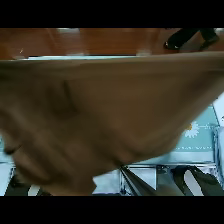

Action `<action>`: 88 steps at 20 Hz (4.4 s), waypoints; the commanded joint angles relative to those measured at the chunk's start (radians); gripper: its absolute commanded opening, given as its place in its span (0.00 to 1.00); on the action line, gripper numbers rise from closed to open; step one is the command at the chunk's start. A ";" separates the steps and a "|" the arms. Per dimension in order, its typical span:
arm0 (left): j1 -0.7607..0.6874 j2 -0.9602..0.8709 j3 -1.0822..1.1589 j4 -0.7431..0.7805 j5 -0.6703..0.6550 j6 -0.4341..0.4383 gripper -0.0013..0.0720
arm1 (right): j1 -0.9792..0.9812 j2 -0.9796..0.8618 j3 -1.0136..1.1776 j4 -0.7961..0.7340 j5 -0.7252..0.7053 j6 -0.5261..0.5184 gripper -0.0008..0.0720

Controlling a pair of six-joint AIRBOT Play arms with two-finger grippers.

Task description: Fold the shirts.

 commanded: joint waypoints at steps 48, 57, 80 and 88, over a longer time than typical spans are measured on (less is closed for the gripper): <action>0.010 -1.239 0.086 -0.269 -0.079 0.222 0.23 | 0.044 -1.108 0.061 0.021 -0.058 -0.066 0.50; 0.170 -0.924 -0.054 -0.175 -0.171 0.174 0.69 | -0.159 -0.778 -0.144 0.001 0.022 -0.058 0.58; 0.195 -0.492 -0.949 -0.497 0.148 0.256 0.70 | -0.276 -0.136 -1.099 0.491 -0.297 -0.336 0.57; 0.063 -0.582 -0.872 -0.485 0.102 0.293 0.05 | -0.277 -0.136 -1.019 0.409 -0.312 -0.279 0.57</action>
